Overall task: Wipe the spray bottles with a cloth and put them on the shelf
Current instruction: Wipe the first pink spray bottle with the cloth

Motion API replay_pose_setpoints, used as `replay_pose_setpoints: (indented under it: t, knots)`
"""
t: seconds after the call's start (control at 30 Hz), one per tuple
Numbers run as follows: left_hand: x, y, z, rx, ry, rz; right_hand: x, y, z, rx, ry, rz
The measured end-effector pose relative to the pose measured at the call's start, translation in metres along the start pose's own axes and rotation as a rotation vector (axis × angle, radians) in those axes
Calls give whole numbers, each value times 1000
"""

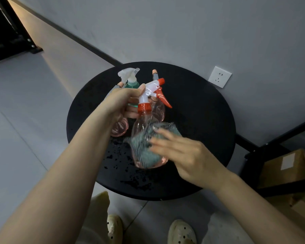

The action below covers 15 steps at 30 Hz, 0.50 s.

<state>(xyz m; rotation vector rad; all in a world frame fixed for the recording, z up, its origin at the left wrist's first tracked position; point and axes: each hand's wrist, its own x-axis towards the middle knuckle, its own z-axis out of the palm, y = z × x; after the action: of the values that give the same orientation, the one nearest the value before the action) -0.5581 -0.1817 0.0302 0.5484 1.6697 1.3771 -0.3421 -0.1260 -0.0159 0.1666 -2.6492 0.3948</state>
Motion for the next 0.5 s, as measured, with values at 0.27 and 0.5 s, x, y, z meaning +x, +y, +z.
replay_pose_setpoints:
  t: [0.27, 0.5]
  knots:
    - [3, 2, -9, -20, -17, 15, -14, 3, 6, 103, 76, 46]
    - [3, -5, 10, -77, -55, -32, 17, 8, 2, 573, 248, 593]
